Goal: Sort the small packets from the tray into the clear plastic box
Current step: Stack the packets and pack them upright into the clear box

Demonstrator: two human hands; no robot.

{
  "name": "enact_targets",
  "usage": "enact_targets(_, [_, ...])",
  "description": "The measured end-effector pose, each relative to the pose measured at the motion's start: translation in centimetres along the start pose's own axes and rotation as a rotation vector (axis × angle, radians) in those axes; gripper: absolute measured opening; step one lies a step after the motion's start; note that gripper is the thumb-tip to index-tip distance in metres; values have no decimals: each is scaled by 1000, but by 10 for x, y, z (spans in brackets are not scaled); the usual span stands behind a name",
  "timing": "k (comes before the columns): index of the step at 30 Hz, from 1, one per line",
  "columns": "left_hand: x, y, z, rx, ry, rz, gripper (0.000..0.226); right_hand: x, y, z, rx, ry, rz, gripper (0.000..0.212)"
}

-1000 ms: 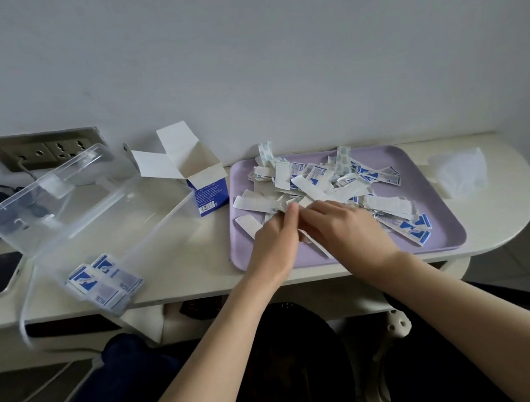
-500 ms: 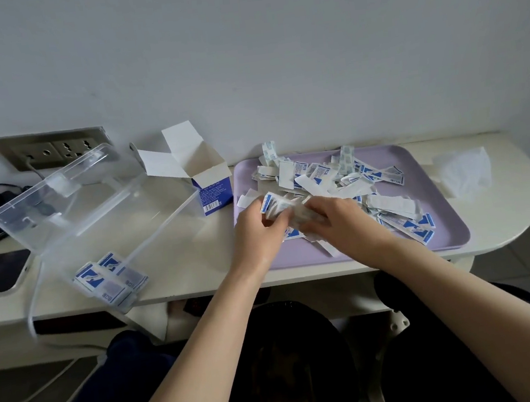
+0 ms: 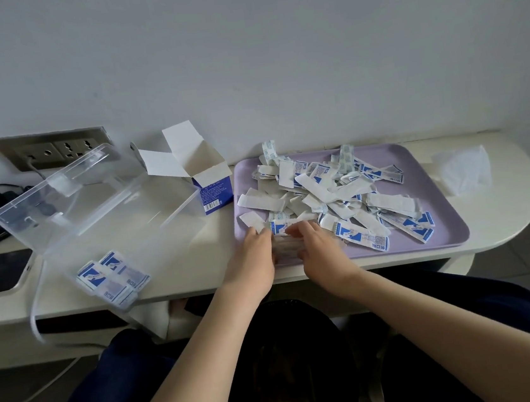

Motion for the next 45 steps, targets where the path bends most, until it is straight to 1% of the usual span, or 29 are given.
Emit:
enact_targets(3, [-4, 8, 0, 50, 28, 57, 22, 0, -3, 0, -33, 29, 8, 49])
enact_targets(5, [-10, 7, 0, 40, 82, 81, 22, -1, -5, -2, -68, 33, 43, 41])
enact_targets(8, [-12, 3, 2, 25, 109, -70, 22, -3, -7, -3, -116, 11, 137, 28])
enact_targets(11, [-10, 1, 3, 23, 117, -176, 25, -6, -10, -2, -157, -13, 302, 26])
enact_targets(14, [-14, 3, 4, 32, 119, -218, 25, -15, -12, -4, -138, 38, 245, 20])
enact_targets(16, [-16, 3, 5, 23, 93, -166, 19, -22, -13, -7, -130, 74, 192, 17])
enact_targets(17, [-18, 2, 6, 14, 75, -130, 16, -24, -13, -8, -139, 73, 169, 17])
enact_targets(19, [-22, 1, 8, 6, 54, -85, 12, -24, -17, -10, -157, 34, 105, 31])
enact_targets(22, [-27, 2, 12, 25, 22, -15, 13, -20, -20, -10, -149, -51, 20, 52])
enact_targets(25, [-23, 4, 16, 46, -47, 19, 15, -17, -21, -9, -126, -83, -47, 63])
enact_targets(27, [-21, 2, 17, 51, -59, 15, 15, -18, -22, -9, -116, -63, -106, 62])
enact_targets(30, [-25, -2, 17, 44, -2, -11, 10, -20, -21, -10, -77, -9, -149, 55])
enact_targets(32, [-28, -5, 16, 24, 47, -56, 8, -22, -16, -12, -53, 47, -135, 46])
enact_targets(34, [-27, -6, 15, 18, 78, -90, 12, -23, -12, -13, -57, 72, -88, 42])
enact_targets(38, [-14, -7, 11, 37, 39, -128, 19, -18, -3, -11, -41, 36, -33, 35])
enact_targets(40, [-10, -8, 10, 24, 20, -122, 21, -14, 1, -10, -20, 7, -15, 37])
enact_targets(45, [-7, -7, 6, -5, -2, -12, 18, -7, -4, -8, -44, 3, -23, 41])
Point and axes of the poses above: each hand's wrist, its own z-axis away from the middle knuckle, its own x-axis out of the palm, y = z × x, the point moved 8 cm from there along -z, towards the middle knuckle, and after that the axes turned 3 degrees about y, right-handed, at the moved point
